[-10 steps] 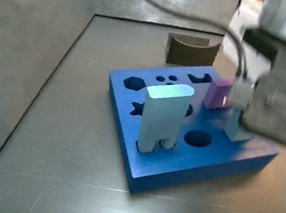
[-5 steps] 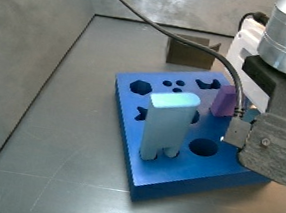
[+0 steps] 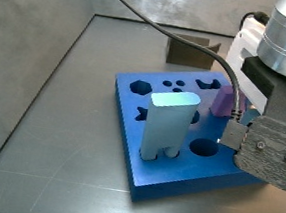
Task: Pick up the rectangle object. Move to above the board. Insert the rectangle object.
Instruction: Insert the rectangle object.
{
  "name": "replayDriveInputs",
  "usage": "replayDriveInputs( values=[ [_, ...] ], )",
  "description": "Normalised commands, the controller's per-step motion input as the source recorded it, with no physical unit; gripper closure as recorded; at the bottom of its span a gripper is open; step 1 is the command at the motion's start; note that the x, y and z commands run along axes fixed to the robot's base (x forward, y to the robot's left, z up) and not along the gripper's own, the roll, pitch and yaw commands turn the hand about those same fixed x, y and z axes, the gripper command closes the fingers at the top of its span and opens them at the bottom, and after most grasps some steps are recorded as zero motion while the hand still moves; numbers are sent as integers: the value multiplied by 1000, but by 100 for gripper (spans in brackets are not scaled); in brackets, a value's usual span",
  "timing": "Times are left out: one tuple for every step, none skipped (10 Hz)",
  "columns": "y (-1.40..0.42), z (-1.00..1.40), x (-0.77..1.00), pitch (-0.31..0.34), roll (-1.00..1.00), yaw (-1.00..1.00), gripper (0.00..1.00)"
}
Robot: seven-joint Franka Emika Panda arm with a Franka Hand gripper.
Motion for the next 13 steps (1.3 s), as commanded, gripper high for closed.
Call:
replayDriveInputs(
  values=[
    [11,0,183,249,-83,0,100],
    [0,-23,0,6,0,0,100],
    [-63,-386,340,517,129,-23,100],
    [-86,-420,540,774,151,-103,100],
    [-89,-409,531,786,140,-109,100],
    [-11,-311,351,520,54,-103,100],
    [0,-60,0,0,0,0,100],
    [0,-683,157,343,0,-120,100],
    [0,-1000,89,37,109,-80,100],
    [37,-1000,0,-23,86,0,100],
    [89,-1000,-31,-46,94,0,100],
    [89,-1000,-17,-43,103,0,100],
    [0,-420,0,0,0,0,100]
  ],
)
